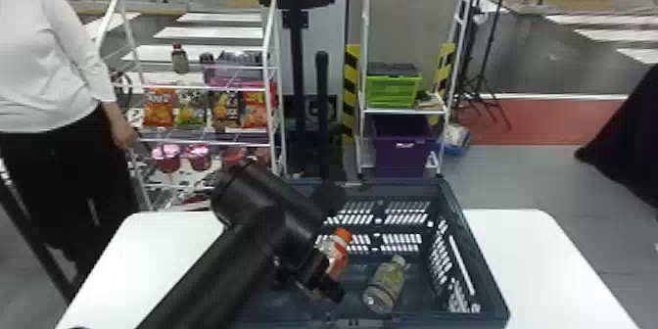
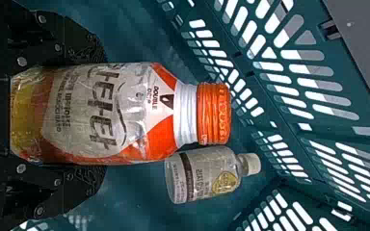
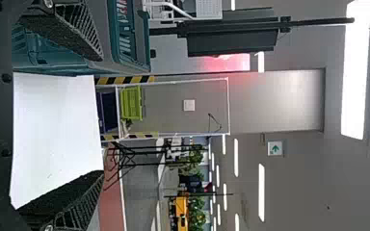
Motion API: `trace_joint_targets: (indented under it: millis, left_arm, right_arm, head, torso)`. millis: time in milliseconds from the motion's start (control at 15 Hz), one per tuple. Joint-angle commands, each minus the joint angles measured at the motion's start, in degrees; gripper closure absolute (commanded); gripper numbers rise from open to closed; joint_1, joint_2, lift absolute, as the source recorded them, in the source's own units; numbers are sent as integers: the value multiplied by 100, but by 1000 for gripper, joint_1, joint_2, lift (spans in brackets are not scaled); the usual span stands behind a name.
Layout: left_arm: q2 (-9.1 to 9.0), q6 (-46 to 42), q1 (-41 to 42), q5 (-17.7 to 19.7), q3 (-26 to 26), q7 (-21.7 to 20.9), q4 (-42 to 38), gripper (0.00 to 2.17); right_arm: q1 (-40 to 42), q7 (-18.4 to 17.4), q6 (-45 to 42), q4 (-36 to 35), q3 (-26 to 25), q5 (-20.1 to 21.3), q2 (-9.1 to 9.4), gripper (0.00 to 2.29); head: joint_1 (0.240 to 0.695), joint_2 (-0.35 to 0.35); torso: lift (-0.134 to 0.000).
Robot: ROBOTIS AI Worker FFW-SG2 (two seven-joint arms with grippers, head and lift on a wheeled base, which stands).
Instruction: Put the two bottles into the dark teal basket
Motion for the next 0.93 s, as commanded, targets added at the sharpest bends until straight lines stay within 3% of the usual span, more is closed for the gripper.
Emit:
trace_joint_targets:
  millis: [0, 133, 200, 467, 533, 733, 867]
  left_arm:
    - [-41, 17, 106, -18, 40, -1, -234, 741]
    - [-41, 69, 159, -106, 40, 8, -383, 269]
    - [-41, 104, 194, -115, 102, 8, -445, 211]
    - [-41, 122, 457, -256, 339, 26, -955, 198]
    - [-41, 104, 598, -309, 497, 34, -1218, 198]
    - [-41, 104, 950, -335, 928, 175, -2238, 194]
    - [-41, 122, 1231, -300, 1192, 342, -2862, 194]
  right_arm:
    - [-7, 0, 0, 18, 0, 0, 6, 39]
    - [-25, 0, 0, 36, 0, 0, 15, 39]
    - [-34, 0, 0, 36, 0, 0, 15, 36]
    - [-43, 8, -53, 89, 0, 0, 32, 39]
    - [-51, 149, -53, 97, -26, -61, 59, 39]
    - [-87, 773, -53, 115, -360, -220, 463, 39]
    - [-95, 870, -35, 106, -431, -237, 516, 39]
  head:
    - [499, 0]
    - [499, 0]
    - [499, 0]
    - [499, 0]
    - [499, 0]
    - [499, 0]
    - [499, 0]
  torso:
    - [0]
    - [0]
    - [0]
    - [0]
    - [0]
    - [0]
    - [0]
